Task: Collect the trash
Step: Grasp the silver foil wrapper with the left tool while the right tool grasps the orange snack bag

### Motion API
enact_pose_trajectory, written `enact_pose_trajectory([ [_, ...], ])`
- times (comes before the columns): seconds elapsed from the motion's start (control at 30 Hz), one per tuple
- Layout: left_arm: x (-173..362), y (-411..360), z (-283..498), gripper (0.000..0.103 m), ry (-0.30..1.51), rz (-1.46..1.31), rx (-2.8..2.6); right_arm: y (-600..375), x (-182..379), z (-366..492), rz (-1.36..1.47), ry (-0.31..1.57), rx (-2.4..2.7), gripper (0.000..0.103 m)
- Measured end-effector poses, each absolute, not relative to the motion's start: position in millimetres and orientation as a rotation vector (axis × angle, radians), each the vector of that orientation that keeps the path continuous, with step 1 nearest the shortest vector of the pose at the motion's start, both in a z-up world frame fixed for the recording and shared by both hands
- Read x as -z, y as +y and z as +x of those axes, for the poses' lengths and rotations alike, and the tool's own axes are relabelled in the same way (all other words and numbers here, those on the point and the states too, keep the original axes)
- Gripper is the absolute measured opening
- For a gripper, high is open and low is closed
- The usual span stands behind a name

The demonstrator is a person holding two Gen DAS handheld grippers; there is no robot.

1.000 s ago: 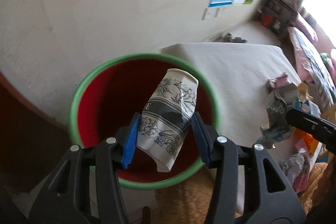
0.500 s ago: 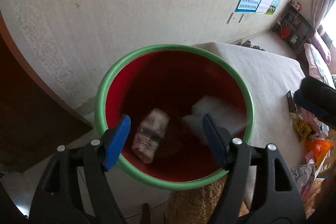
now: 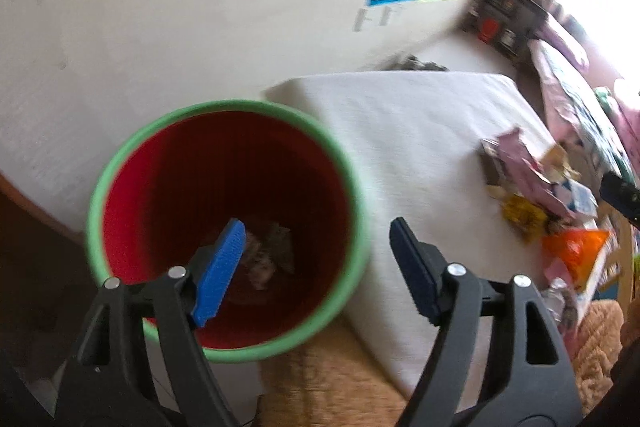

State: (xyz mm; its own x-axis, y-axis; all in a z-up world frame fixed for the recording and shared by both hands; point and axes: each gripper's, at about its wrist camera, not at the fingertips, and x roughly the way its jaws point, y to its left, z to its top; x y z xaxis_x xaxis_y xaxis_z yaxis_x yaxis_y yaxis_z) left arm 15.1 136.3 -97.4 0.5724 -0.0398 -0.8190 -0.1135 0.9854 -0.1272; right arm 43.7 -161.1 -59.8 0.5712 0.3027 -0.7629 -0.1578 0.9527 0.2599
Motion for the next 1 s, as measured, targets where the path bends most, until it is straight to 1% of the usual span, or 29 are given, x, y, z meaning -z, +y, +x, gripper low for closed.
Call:
enact_pose_trajectory([
  [0.07, 96, 118, 18, 0.073, 0.97, -0.164, 0.002, -194, 68, 31, 0.173, 0.943, -0.197, 0.065],
  [0.13, 97, 100, 18, 0.074, 0.986, -0.17, 0.061, -217, 77, 19, 0.181, 0.965, -0.149, 0.069],
  [0.33, 104, 15, 8, 0.075, 1.046, -0.07, 0.332, -262, 112, -5, 0.274, 1.052, -0.053, 0.069],
  [0.5, 119, -49, -6, 0.075, 1.117, 0.071, 0.552, -263, 115, -3, 0.272, 1.052, -0.082, 0.069],
  [0.67, 145, -79, -9, 0.074, 1.191, 0.155, 0.619, -258, 117, -4, 0.271, 1.06, -0.104, 0.069],
  [0.7, 149, -82, -10, 0.066, 1.196, 0.17, 0.62, -258, 118, -3, 0.272, 1.061, -0.104, 0.069],
  [0.73, 153, -84, -10, 0.055, 1.208, 0.177, 0.629, -257, 118, -3, 0.274, 1.062, -0.104, 0.069],
  [0.77, 151, -85, -9, 0.052, 1.214, 0.16, 0.645, -258, 118, -3, 0.274, 1.062, -0.104, 0.069],
  [0.8, 148, -84, -11, 0.048, 1.203, 0.16, 0.634, -258, 118, -3, 0.272, 1.062, -0.103, 0.069],
  [0.83, 145, -82, -10, 0.046, 1.194, 0.168, 0.628, -258, 118, -3, 0.27, 1.062, -0.102, 0.069],
  [1.0, 134, -58, -5, 0.045, 1.155, 0.119, 0.526, -256, 124, 2, 0.256, 1.091, -0.108, 0.069],
])
